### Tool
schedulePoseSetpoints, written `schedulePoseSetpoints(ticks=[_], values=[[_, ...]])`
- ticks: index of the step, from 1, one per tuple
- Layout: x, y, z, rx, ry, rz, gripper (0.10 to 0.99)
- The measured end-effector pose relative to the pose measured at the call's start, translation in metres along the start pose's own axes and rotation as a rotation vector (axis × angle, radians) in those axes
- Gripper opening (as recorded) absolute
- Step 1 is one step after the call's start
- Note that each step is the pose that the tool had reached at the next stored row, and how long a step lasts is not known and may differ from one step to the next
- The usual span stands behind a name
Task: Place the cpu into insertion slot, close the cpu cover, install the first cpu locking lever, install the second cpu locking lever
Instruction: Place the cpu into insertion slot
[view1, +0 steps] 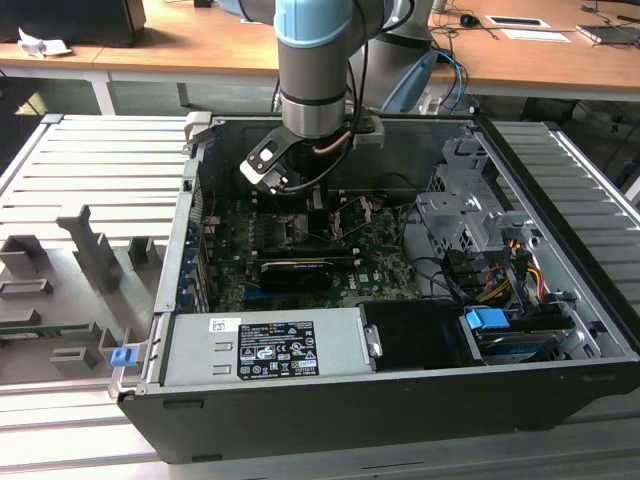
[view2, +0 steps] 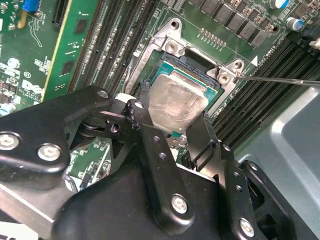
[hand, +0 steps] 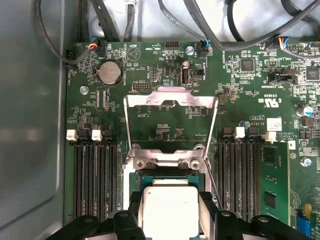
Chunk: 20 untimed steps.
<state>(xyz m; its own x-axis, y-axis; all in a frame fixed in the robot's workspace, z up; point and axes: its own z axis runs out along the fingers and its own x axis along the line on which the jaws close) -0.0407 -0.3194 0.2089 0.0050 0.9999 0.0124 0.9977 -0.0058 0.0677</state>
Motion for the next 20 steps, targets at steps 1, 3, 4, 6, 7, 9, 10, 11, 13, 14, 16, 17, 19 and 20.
schedulePoseSetpoints(ticks=[1,3,4,6,7,9,10,11,13,14,16,17,19,20], values=[[0.0001,0.0000,0.0006,0.000,0.0000,0.000,0.533],[0.0001,-0.0001,0.0019,0.000,0.0000,0.000,0.533],[0.0001,-0.0002,0.0022,0.000,-0.0001,0.000,0.533],[0.0002,-0.0002,0.0032,0.000,0.0001,0.000,0.533],[0.0002,-0.0002,0.0036,0.000,0.0000,0.000,0.533],[0.0004,-0.0004,0.0055,0.000,0.0000,0.000,0.533],[0.0003,-0.0004,0.0059,0.000,0.0000,0.000,0.533],[0.0003,-0.0005,0.0060,0.000,-0.0003,0.000,0.533],[0.0003,-0.0004,0.0061,0.000,0.0000,0.000,0.533],[0.0003,-0.0004,0.0061,0.000,-0.0001,0.000,0.533],[0.0003,-0.0004,0.0062,0.000,-0.0001,0.000,0.541],[0.0003,-0.0004,0.0063,0.000,-0.0001,0.000,0.608],[0.0004,-0.0004,0.0063,0.000,0.0000,0.000,0.608],[0.0004,-0.0004,0.0062,0.000,0.0000,0.000,0.608]])
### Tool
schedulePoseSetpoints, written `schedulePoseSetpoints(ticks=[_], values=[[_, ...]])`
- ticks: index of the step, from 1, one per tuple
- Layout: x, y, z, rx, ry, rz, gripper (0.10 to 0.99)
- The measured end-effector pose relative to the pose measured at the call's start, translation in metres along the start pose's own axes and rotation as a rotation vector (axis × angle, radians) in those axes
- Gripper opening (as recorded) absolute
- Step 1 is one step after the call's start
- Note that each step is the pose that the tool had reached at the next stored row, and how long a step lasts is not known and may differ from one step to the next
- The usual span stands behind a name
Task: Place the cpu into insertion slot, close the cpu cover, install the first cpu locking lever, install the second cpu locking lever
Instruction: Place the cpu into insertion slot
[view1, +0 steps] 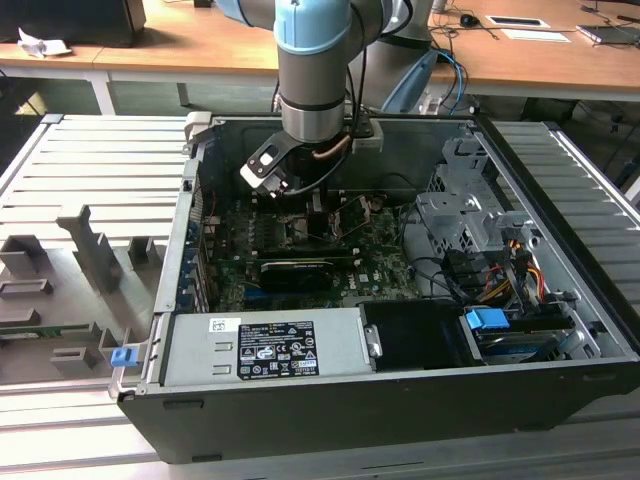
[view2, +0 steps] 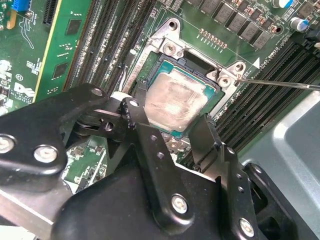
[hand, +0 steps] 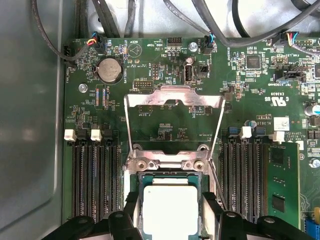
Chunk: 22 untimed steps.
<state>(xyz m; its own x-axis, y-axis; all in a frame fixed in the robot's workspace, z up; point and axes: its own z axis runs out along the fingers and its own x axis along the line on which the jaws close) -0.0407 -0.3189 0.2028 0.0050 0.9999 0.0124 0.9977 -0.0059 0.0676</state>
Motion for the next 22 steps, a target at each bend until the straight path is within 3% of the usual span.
schedulePoseSetpoints(ticks=[6,8,9,10,11,14,15,22], values=[[0.0001,0.0005,-0.0077,0.000,-0.0020,0.000,0.592],[0.0001,0.0006,-0.0085,0.000,-0.0036,0.000,0.463],[0.0001,0.0006,-0.0091,0.000,-0.0037,0.000,0.463],[0.0001,0.0007,-0.0101,0.000,-0.0042,0.000,0.341],[0.0001,0.0008,-0.0107,0.000,-0.0049,0.000,0.282],[0.0001,0.0009,-0.0123,0.001,-0.0067,0.000,0.224],[0.0002,0.0010,-0.0132,0.000,-0.0076,0.000,0.106],[0.0002,0.0012,-0.0174,0.000,-0.0081,0.000,0.106]])
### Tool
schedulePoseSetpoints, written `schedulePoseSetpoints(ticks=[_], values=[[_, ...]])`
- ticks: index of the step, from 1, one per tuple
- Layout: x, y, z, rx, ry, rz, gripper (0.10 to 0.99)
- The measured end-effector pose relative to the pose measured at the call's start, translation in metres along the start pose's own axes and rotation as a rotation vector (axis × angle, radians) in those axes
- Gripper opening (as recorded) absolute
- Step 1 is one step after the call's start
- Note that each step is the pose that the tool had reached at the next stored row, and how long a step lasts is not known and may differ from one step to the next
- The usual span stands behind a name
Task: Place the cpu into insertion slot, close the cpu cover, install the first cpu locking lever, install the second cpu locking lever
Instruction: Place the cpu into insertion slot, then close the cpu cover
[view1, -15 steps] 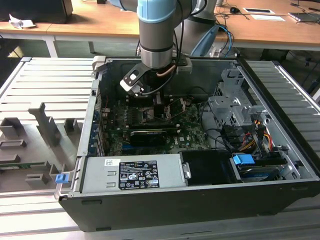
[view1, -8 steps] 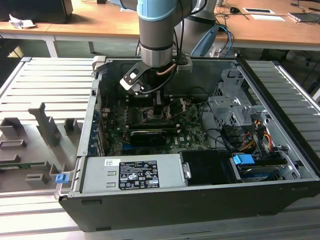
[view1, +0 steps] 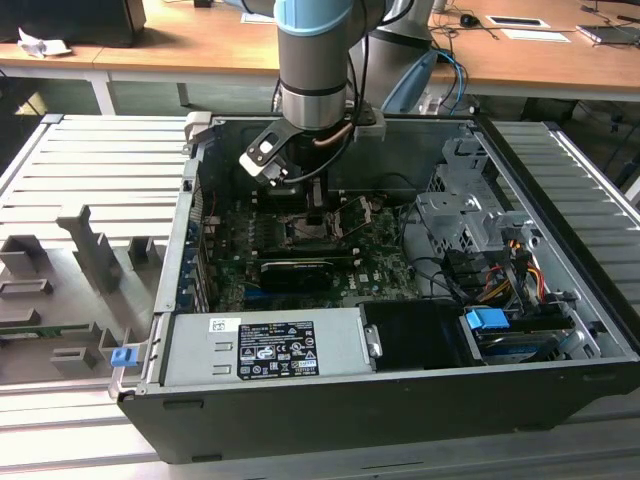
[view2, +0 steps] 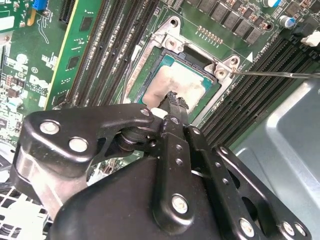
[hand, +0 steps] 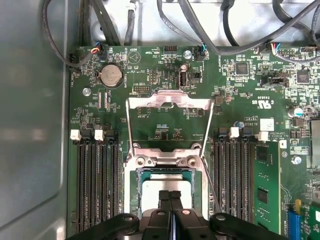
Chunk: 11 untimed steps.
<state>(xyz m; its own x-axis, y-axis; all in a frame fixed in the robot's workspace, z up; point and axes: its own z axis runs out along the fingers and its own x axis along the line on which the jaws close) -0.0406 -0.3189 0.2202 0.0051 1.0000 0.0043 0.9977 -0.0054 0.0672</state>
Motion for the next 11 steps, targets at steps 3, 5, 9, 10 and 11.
schedulePoseSetpoints(ticks=[3,5,9,10,11], values=[[0.0000,0.0004,-0.0009,0.000,0.0002,0.000,0.106],[-0.0001,0.0050,-0.0006,0.004,-0.0001,0.000,0.106],[-0.0010,0.0100,-0.0003,0.005,0.0003,0.000,0.106],[-0.0010,0.0102,-0.0003,0.005,0.0005,0.000,0.106],[-0.0011,0.0102,-0.0006,0.005,0.0003,0.000,0.106]])
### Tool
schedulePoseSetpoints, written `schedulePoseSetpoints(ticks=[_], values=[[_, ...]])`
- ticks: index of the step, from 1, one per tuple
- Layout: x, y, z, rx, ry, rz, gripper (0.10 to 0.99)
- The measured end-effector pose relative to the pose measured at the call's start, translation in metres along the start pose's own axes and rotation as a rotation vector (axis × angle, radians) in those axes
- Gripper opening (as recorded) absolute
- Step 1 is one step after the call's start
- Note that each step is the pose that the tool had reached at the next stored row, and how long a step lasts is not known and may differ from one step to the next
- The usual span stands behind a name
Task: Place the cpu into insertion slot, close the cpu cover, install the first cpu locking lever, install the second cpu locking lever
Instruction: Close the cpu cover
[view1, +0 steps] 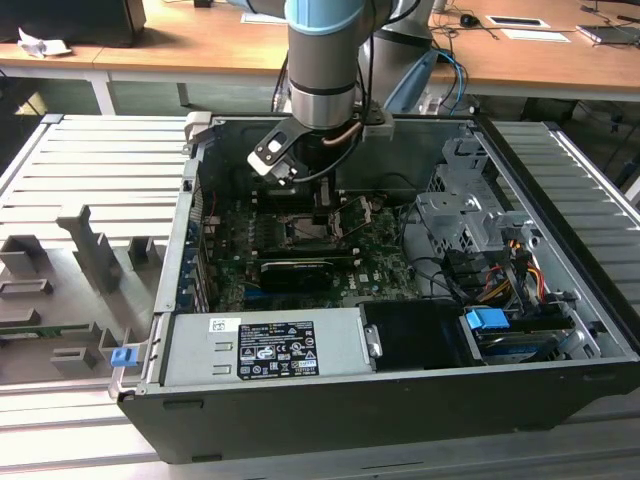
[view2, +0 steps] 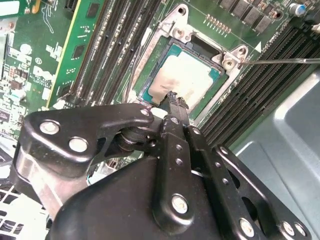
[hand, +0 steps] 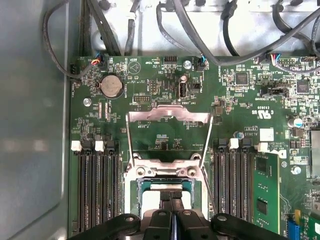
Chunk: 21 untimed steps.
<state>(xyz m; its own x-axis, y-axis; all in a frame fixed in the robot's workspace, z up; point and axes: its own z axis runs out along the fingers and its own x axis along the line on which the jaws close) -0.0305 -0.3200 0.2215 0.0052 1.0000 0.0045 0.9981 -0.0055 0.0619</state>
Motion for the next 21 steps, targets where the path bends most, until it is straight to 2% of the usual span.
schedulePoseSetpoints(ticks=[1,2,3,4,6,7,15,21], values=[[0.0002,0.0000,-0.0012,0.000,-0.0002,0.000,0.106],[0.0006,0.0006,-0.0089,0.000,-0.0014,0.000,0.106],[0.0007,0.0012,-0.0201,0.000,-0.0038,0.000,0.106],[0.0009,0.0019,-0.0302,0.000,-0.0094,-0.001,0.106],[0.0009,0.0023,-0.0400,0.000,-0.0140,-0.001,0.106],[0.0011,0.0035,-0.0480,0.000,-0.0149,-0.001,0.106],[0.0014,0.0293,-0.0465,0.004,-0.0151,-0.001,0.106],[0.0024,0.0408,-0.0457,0.006,-0.0150,-0.001,0.106]])
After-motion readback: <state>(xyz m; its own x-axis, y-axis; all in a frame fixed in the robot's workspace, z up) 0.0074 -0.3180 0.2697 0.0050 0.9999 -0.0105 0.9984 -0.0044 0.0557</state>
